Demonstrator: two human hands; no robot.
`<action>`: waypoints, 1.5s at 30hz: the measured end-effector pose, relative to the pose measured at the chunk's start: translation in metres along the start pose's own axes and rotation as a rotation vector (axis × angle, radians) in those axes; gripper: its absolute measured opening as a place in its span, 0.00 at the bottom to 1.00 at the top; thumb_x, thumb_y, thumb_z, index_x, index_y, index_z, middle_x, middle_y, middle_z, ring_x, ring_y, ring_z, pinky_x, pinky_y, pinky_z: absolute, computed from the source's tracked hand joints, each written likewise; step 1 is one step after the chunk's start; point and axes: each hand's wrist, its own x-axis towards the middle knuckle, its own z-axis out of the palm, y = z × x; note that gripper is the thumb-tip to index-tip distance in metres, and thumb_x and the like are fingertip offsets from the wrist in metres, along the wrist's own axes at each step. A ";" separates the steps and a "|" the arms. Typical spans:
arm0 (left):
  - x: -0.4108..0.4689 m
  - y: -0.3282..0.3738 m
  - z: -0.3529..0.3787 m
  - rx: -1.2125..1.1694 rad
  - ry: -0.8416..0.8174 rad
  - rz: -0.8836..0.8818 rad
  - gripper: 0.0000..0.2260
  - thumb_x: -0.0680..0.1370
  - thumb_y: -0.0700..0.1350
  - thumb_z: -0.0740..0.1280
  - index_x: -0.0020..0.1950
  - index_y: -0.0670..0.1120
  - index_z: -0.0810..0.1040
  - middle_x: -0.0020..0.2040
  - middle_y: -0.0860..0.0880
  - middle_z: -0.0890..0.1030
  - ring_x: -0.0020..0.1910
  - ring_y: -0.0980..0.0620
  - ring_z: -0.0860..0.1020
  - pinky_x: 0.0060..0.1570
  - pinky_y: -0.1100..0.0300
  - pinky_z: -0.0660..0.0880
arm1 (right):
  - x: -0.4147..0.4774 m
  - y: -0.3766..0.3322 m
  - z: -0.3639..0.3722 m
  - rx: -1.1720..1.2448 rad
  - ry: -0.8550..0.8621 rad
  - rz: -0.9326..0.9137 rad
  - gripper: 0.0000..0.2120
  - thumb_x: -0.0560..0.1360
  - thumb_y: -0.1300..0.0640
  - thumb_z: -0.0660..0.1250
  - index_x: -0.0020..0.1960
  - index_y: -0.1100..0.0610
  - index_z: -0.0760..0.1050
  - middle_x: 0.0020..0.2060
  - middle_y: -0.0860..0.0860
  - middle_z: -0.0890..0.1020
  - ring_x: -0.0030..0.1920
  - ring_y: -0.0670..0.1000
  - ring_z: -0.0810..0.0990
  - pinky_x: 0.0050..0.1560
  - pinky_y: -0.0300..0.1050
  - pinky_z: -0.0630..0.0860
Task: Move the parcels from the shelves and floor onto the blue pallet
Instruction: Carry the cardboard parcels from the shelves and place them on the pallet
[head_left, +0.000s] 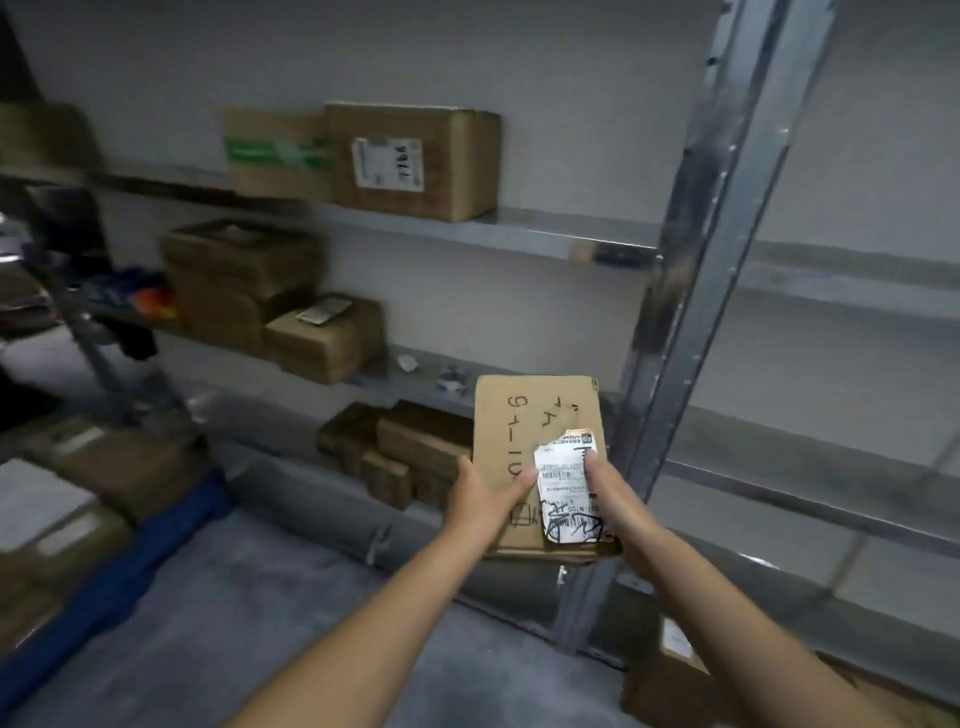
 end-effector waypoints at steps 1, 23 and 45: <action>0.002 -0.009 -0.025 -0.020 0.049 -0.007 0.31 0.67 0.58 0.78 0.58 0.49 0.63 0.58 0.51 0.79 0.52 0.54 0.75 0.48 0.62 0.69 | 0.003 -0.005 0.027 -0.002 -0.048 -0.001 0.18 0.83 0.44 0.48 0.57 0.48 0.75 0.44 0.46 0.87 0.45 0.47 0.86 0.37 0.40 0.80; -0.066 -0.200 -0.451 -0.186 0.734 -0.235 0.27 0.69 0.57 0.76 0.59 0.53 0.64 0.50 0.60 0.78 0.45 0.67 0.75 0.38 0.68 0.71 | -0.041 -0.019 0.517 -0.188 -0.765 -0.121 0.19 0.81 0.40 0.54 0.60 0.49 0.76 0.45 0.43 0.86 0.45 0.46 0.86 0.35 0.35 0.79; 0.124 -0.232 -0.586 -0.276 1.055 -0.373 0.26 0.72 0.48 0.76 0.63 0.50 0.64 0.56 0.51 0.80 0.52 0.53 0.81 0.49 0.59 0.78 | 0.144 -0.080 0.753 -0.282 -0.976 0.003 0.25 0.79 0.41 0.61 0.68 0.57 0.64 0.51 0.51 0.78 0.49 0.49 0.79 0.39 0.43 0.75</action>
